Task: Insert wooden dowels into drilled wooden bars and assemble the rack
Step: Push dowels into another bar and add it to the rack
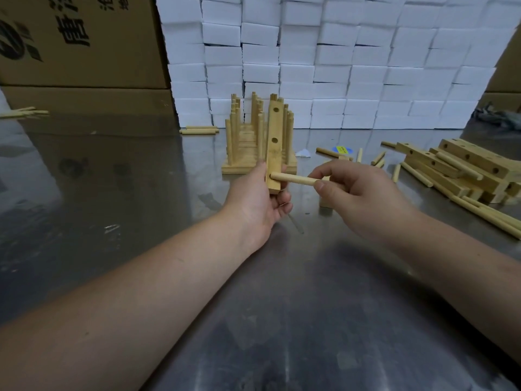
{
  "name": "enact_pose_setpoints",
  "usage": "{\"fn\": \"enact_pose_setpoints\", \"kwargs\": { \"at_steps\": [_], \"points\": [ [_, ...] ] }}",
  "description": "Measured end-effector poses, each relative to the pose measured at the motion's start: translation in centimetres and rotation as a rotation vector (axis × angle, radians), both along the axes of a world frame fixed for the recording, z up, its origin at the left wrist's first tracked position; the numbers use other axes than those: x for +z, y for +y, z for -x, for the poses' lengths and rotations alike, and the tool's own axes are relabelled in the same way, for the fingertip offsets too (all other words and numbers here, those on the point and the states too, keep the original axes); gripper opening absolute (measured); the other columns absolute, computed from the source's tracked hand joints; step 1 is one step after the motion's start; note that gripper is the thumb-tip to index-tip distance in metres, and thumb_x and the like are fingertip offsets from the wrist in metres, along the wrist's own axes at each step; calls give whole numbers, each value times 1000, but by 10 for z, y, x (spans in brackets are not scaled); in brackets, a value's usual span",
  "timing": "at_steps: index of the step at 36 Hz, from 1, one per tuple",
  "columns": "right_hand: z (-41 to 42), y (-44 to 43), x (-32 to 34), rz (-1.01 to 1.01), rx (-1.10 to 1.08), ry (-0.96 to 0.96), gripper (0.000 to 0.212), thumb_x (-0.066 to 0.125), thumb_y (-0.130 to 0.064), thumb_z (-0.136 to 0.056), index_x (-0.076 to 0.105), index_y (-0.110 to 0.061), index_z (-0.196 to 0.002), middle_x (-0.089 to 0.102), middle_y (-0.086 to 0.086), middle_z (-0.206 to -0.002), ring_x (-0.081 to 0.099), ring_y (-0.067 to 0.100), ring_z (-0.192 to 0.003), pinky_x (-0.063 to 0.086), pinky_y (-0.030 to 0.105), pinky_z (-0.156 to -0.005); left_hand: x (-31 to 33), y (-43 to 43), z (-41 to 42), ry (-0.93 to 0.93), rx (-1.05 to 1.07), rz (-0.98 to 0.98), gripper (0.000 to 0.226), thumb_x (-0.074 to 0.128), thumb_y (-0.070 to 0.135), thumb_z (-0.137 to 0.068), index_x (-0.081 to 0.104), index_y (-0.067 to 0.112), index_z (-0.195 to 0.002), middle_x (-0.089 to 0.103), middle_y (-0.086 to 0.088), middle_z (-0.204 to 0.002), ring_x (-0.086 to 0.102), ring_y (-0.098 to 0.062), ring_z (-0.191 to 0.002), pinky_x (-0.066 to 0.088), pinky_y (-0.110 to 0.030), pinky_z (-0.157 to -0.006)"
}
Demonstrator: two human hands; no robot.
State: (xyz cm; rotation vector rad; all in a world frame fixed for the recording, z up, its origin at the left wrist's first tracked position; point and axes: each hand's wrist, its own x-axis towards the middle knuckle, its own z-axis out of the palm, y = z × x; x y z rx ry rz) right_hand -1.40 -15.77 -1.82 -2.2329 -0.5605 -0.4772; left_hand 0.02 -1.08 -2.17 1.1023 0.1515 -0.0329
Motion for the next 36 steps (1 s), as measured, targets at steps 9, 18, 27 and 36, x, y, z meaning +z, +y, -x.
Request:
{"fn": "enact_pose_setpoints", "kwargs": {
  "at_steps": [9, 18, 27, 36],
  "points": [
    [2, -1, 2, 30, -67, 20, 21, 54, -28, -83, 70, -33, -95, 56, -21, -52, 48, -1, -45, 32, 7, -42, -7, -4, 1, -205, 169, -406, 28, 34, 32, -100, 51, 22, -81, 44, -2, -66, 38, -10, -41, 36, -19, -42],
    [5, 0, 8, 166, -35, -44, 19, 61, -32, -83, 70, -32, -100, 66, -14, -68, 56, 0, -68, 43, 16, -57, -12, -3, 0, -276, 177, -618, 25, 30, 39, -99, 44, 32, -79, 53, 7, -48, 45, -17, -52, 45, -41, -66],
    [6, 3, 11, 356, -62, -157, 29, 56, -36, -85, 68, -28, -110, 55, -17, -64, 50, 4, -63, 42, 25, -62, -12, -3, 2, -315, 206, -761, 30, 26, 38, -100, 42, 29, -76, 51, 4, -59, 47, -16, -53, 37, -30, -55],
    [10, 9, 7, 292, -79, -132, 24, 51, -36, -87, 71, -25, -95, 66, 3, -68, 58, 18, -65, 49, 32, -61, -11, -4, 1, -309, 260, -765, 35, 27, 36, -99, 45, 24, -71, 48, 0, -65, 46, -19, -62, 41, -36, -65]
  ]
}}
